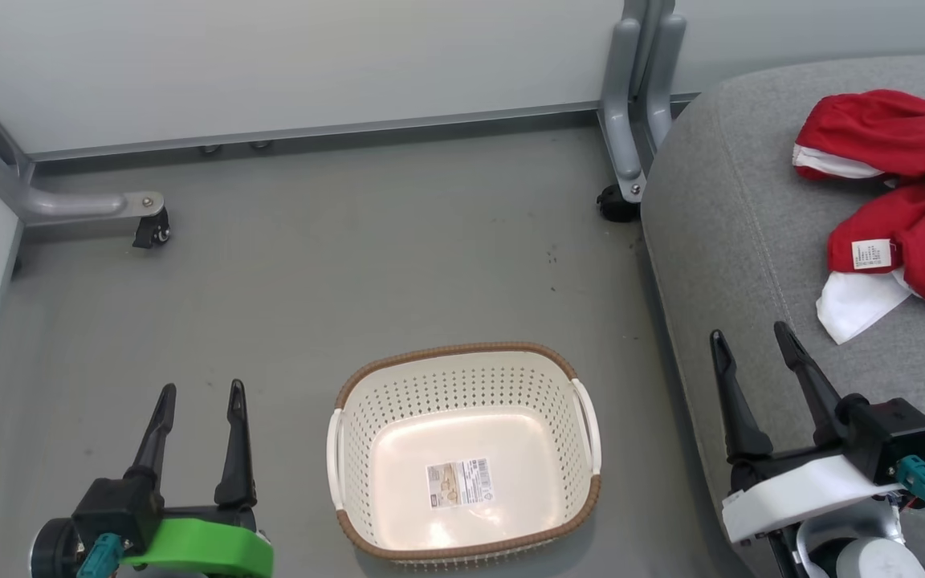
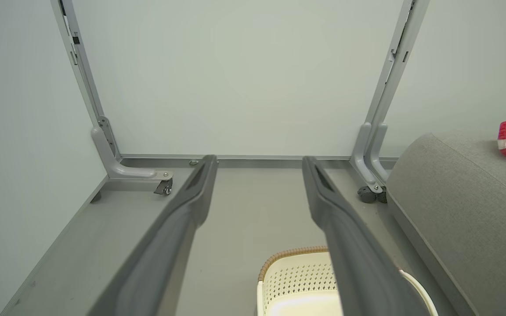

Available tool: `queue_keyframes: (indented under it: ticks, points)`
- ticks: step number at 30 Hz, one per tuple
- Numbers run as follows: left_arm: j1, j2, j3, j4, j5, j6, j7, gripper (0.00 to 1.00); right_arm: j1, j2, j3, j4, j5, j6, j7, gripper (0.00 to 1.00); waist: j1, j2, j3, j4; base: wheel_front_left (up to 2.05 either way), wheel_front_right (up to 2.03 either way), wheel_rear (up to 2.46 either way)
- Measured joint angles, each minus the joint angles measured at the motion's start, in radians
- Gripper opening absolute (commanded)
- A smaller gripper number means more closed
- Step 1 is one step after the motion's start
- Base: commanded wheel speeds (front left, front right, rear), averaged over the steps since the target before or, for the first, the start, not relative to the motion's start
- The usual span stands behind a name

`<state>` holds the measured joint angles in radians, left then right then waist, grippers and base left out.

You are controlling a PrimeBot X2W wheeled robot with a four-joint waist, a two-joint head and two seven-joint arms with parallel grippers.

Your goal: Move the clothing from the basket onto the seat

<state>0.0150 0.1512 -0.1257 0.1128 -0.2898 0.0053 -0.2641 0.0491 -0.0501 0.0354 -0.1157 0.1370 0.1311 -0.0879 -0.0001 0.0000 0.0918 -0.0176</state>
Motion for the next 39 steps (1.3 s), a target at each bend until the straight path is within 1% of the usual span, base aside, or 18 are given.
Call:
queue_keyframes:
  ticks: [8, 26, 35, 36, 39]
  points:
    - [0.017, -0.010, 0.007, 0.029, 0.023, -0.011, 0.000, 1.00, 0.031, 0.000, 0.001, -0.001, 0.013, 0.000, 0.021, 1.00, 0.0000, 0.0000, -0.029, -0.002, 0.00, 0.00, 0.00]
    - [0.017, -0.026, 0.034, 0.077, 0.044, -0.037, 0.000, 1.00, 0.033, 0.000, -0.007, -0.010, 0.016, 0.000, 0.044, 1.00, 0.0000, 0.0000, -0.037, 0.002, 0.00, 0.00, 0.00]
    - [0.016, -0.040, 0.046, 0.087, 0.054, -0.042, 0.000, 1.00, 0.034, 0.000, -0.010, -0.013, 0.015, 0.000, 0.051, 1.00, 0.0000, 0.0000, -0.040, 0.001, 0.00, 0.00, 0.00]
    - [0.016, -0.041, 0.046, 0.089, 0.054, -0.043, 0.000, 0.00, 0.035, 0.001, -0.011, -0.011, 0.015, 0.000, 0.051, 0.00, 0.0000, 0.0000, -0.040, 0.002, 0.00, 0.00, 0.00]
    - [0.018, -0.044, 0.042, 0.114, 0.053, -0.043, 0.001, 0.00, 0.035, 0.004, -0.009, 0.015, 0.015, 0.000, 0.051, 0.00, 0.0000, 0.0000, -0.040, 0.001, 0.00, 0.00, 0.00]
